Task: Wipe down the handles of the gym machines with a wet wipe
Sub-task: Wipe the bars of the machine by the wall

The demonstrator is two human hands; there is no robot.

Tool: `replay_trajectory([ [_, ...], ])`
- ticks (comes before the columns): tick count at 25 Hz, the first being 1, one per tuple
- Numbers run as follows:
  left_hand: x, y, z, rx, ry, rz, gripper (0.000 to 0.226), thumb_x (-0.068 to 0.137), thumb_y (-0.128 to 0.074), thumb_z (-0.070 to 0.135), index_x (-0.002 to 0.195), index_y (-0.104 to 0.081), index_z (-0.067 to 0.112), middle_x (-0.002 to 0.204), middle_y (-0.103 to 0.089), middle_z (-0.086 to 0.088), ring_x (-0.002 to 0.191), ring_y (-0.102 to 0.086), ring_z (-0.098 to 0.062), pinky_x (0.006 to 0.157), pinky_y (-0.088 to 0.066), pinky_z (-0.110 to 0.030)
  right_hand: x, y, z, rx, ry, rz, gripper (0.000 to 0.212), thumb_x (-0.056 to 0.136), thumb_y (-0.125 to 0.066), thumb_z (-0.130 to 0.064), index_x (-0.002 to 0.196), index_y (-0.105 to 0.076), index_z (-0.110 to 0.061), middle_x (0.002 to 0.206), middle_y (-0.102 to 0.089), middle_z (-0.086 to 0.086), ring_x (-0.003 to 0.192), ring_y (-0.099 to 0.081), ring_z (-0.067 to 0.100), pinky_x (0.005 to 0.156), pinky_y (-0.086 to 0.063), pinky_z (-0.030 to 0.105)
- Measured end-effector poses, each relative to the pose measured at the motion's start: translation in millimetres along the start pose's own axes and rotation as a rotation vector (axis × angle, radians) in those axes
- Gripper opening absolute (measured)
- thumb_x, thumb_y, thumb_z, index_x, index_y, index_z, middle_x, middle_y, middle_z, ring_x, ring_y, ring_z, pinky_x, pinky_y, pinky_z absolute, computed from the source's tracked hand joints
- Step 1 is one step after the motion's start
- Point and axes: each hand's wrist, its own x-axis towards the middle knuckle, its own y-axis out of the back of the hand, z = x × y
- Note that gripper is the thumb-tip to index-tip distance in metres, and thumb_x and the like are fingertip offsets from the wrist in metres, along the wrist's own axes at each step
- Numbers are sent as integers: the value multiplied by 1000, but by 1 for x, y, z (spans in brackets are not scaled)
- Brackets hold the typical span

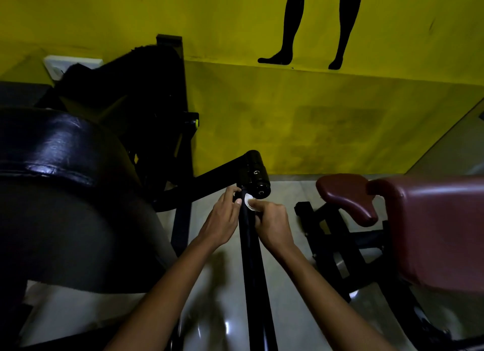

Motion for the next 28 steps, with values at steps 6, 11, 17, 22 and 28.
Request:
replay_trajectory([
  [6, -7, -4, -2, -48, -4, -13, 27, 102, -32, 27, 127, -41, 25, 121, -54, 2, 109, -53, -11, 81, -36, -14, 5, -11, -6, -51, -105, 44, 24, 94, -51, -18, 109, -68, -10, 97, -71, 12, 86, -67, 22, 66, -47, 23],
  [11, -16, -4, -2, -33, 43, -33, 42, 102, -31, 26, 144, -34, 19, 140, -45, -4, 128, -43, -15, 95, -29, -15, -19, -3, -1, -67, -68, 23, 25, 94, -51, -18, 111, -67, -9, 94, -70, 19, 86, -68, 24, 68, -53, 33],
  [17, -31, -1, 5, 22, 42, -57, 45, 103, -32, 26, 146, -30, 14, 141, -44, -9, 129, -43, -21, 97, -28, -18, -51, 11, -13, -34, 69, 21, 26, 91, -54, -11, 114, -66, -8, 115, -66, 5, 108, -61, 14, 89, -44, 15],
  [22, -49, 0, 17, 46, 57, -66, 45, 103, -31, 27, 145, -32, 12, 141, -43, -9, 130, -42, -21, 98, -30, -21, -65, 15, -24, -88, -4, 24, 23, 93, -53, -11, 110, -67, -8, 105, -69, 13, 99, -66, 23, 81, -53, 28],
  [28, -75, 6, 30, 64, 30, -70, 44, 102, -33, 26, 144, -35, 13, 139, -44, -7, 128, -44, -19, 97, -29, -18, -101, 30, -21, -78, 59, 14, 27, 88, -54, -6, 112, -67, -9, 111, -65, 13, 105, -62, 19, 87, -52, 26],
])
